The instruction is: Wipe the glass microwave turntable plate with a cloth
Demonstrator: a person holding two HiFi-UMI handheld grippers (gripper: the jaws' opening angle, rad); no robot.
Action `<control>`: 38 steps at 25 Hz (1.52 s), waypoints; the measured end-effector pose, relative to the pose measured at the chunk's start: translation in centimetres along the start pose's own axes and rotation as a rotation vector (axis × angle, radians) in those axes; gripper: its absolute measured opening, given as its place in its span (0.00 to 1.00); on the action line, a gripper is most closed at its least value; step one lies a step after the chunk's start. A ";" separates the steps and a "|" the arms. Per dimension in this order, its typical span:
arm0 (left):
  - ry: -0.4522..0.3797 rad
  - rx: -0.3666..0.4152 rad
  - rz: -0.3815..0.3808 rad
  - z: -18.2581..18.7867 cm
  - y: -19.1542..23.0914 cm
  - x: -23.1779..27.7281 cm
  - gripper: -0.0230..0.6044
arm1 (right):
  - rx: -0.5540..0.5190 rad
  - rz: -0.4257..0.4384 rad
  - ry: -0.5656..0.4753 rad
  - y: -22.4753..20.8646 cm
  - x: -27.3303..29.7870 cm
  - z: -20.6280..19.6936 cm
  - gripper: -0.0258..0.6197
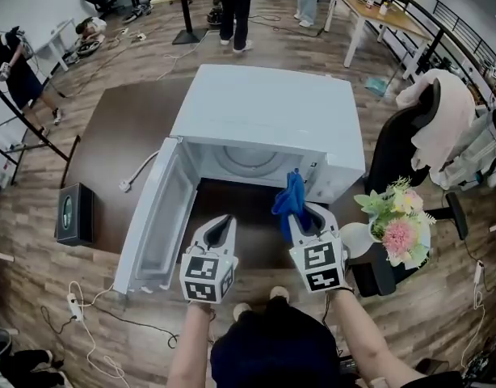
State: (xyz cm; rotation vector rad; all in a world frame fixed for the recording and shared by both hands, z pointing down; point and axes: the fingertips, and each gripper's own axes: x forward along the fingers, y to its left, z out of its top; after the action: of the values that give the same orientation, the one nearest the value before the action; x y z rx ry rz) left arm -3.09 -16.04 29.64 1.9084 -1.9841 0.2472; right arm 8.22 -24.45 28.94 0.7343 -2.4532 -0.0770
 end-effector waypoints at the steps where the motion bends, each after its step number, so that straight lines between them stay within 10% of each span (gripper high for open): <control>1: -0.008 -0.003 -0.006 0.4 -0.3 0.1 0.06 | 0.055 -0.013 -0.028 -0.7 -0.6 0.1 0.17; 8: -0.079 0.009 -0.021 2.6 -2.2 0.4 0.06 | 0.307 -0.082 -0.243 -2.4 -4.8 0.3 0.17; 14: -0.161 -0.006 -0.123 4.1 -4.2 -0.4 0.06 | 0.264 -0.098 -0.365 -2.0 -7.2 0.1 0.17; 38: -0.149 0.012 -0.166 2.9 -5.3 -1.6 0.06 | 0.389 -0.127 -0.308 -2.0 -7.5 -2.6 0.16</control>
State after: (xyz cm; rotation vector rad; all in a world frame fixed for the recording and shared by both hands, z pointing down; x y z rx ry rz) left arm 1.73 -16.06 25.66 2.1415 -1.9041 0.0738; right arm 15.78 -21.99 26.89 1.1174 -2.7466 0.2658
